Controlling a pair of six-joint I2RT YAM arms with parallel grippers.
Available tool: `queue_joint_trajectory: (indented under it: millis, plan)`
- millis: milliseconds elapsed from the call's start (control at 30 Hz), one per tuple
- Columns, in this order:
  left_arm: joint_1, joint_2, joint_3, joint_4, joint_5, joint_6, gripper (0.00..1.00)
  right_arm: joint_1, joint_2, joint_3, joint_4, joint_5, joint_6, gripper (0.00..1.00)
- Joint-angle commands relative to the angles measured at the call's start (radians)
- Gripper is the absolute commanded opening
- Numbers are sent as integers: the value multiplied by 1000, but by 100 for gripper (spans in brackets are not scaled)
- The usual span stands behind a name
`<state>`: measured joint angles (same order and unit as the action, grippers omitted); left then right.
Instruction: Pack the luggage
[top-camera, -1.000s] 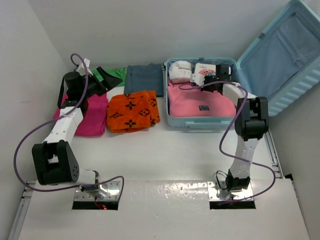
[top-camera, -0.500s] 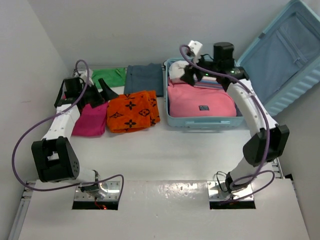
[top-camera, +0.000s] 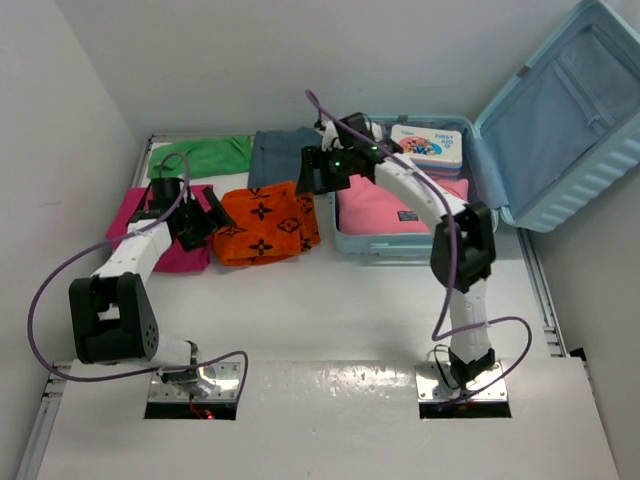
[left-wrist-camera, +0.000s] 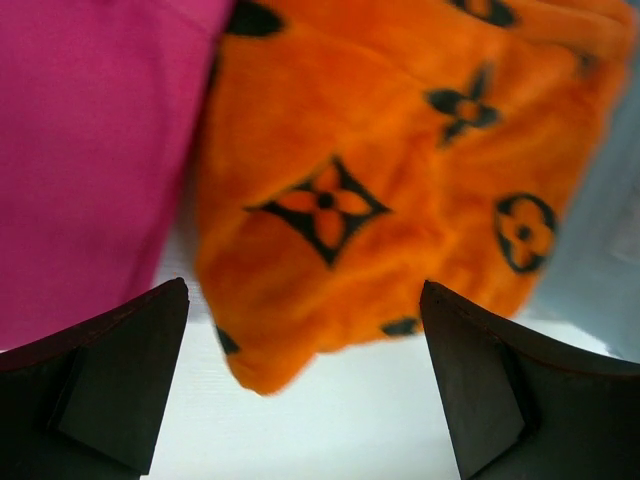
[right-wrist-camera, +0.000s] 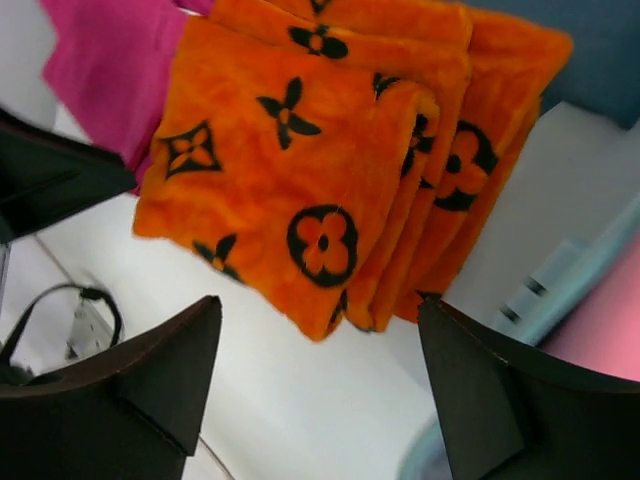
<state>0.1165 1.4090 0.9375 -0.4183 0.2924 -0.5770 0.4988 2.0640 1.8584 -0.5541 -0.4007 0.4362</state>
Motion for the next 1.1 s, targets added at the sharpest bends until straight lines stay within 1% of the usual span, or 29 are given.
queue_joint_trajectory:
  millis: [0,33,67,100,167,233,333,467,500,567,600,633,733,800,867,967,1067]
  plan:
    - [-9,60,0,7,-133,-52,100,65,71,139,-44,89,157,79]
    - [-18,79,12,16,-133,-52,100,70,103,186,-53,135,162,84]
    - [-18,99,12,16,-133,-52,100,86,117,199,-58,152,168,85]
    - [-31,140,21,25,-133,-64,100,92,142,209,-63,166,179,90]
    - [-55,174,21,56,-112,-84,100,101,183,251,-93,221,193,94]
    - [-69,220,21,97,-96,-84,100,107,214,266,-110,237,199,99]
    - [-78,289,43,131,-13,-102,100,115,219,233,-112,267,184,99]
    - [-87,337,64,141,14,-103,94,124,235,200,-132,313,177,99]
    - [-87,337,64,141,14,-92,92,119,243,196,-130,319,173,99]
    - [-78,337,52,141,14,-92,77,124,260,193,-136,336,158,99]
    - [-43,323,52,141,5,-81,71,118,269,186,-135,347,153,99]
    - [-25,314,25,141,5,-81,56,118,271,186,-138,359,150,99]
    - [32,283,6,109,-25,-31,34,116,277,173,-118,335,144,99]
    - [54,272,6,58,-51,20,34,118,298,171,-107,298,128,99]
    - [64,254,-6,38,-62,40,33,126,314,176,-107,296,124,99]
    - [74,245,-26,38,-73,58,33,138,372,189,-109,338,130,99]
    - [83,245,-26,38,-73,58,33,144,404,206,-106,326,131,99]
